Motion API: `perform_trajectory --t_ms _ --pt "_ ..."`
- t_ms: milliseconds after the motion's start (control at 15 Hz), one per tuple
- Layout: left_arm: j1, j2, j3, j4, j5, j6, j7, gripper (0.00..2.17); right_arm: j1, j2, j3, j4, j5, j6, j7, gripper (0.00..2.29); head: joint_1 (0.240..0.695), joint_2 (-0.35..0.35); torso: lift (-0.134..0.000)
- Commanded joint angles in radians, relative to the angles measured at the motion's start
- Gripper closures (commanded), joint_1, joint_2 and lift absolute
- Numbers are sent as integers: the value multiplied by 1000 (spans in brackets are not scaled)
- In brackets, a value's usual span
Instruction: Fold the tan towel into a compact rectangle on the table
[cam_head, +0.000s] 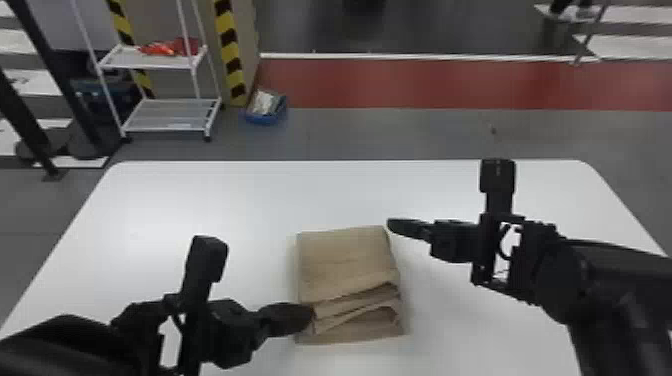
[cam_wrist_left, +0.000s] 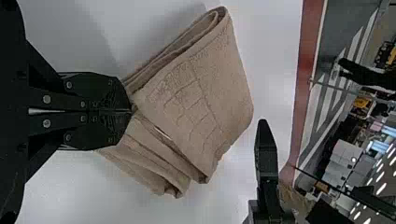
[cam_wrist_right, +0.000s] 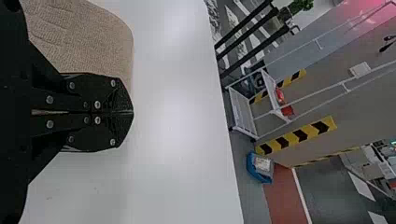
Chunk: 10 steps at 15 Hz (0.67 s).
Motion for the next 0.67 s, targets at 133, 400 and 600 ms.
perform_trajectory --t_ms 133,400,600 --pt "24 0 70 -52 23 -40 1 1389 106 -12 -63 -166 -55 37 0 1190 695 -7 -124" --pt "47 -2 128 -72 66 -258 75 1069 272 -80 -170 -347 -53 -79 17 6 695 -24 -124" --pt "41 -9 92 -55 57 -445 224 377 308 -86 -253 -373 -61 -168 77 33 695 -63 -124"
